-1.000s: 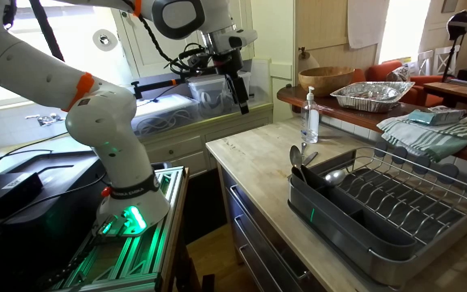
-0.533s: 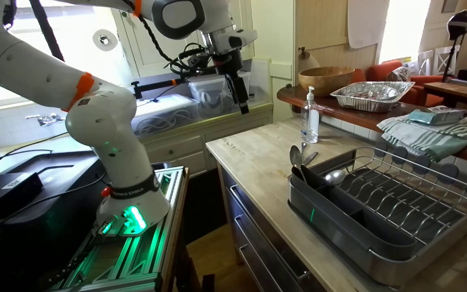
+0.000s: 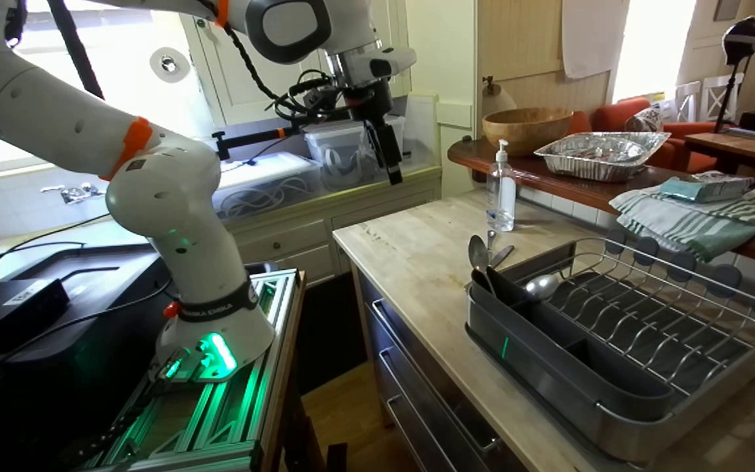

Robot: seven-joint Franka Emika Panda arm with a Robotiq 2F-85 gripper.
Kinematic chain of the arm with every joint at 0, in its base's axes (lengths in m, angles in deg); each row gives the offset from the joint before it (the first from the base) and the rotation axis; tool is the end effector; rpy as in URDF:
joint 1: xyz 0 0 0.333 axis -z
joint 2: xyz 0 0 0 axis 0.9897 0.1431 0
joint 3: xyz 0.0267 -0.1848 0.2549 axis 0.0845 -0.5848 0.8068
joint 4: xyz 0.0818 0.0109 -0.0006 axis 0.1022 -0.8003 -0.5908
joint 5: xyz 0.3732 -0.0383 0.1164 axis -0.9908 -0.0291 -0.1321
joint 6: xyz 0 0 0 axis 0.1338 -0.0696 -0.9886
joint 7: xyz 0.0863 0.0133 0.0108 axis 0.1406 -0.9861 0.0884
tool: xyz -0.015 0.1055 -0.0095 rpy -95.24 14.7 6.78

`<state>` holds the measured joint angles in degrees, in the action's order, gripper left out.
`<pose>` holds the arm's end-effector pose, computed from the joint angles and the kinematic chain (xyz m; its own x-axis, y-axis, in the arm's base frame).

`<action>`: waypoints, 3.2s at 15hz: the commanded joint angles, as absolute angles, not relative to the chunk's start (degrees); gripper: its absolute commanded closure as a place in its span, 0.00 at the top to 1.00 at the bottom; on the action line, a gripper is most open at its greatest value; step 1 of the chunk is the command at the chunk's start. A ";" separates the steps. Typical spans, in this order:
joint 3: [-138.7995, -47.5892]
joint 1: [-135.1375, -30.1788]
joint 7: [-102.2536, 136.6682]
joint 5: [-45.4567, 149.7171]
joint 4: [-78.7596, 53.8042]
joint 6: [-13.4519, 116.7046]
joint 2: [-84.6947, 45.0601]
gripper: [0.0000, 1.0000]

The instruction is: Put the silver fork on the dishrack.

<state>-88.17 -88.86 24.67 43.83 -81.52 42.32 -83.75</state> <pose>0.3108 0.0475 0.4388 0.9714 0.1317 0.1974 0.1465 -0.9873 -0.0622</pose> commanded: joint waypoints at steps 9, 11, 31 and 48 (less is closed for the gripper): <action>-87.88 -91.03 31.93 45.08 -74.15 48.07 -72.33 1.00; -88.12 -91.15 34.09 45.69 -72.36 49.61 -68.82 1.00; -86.52 -92.78 48.59 44.28 -58.55 53.63 -45.88 1.00; -80.96 -91.48 60.80 42.86 -43.32 57.19 -22.50 1.00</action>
<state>-82.84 -93.05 59.65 41.42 -47.76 55.44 -28.53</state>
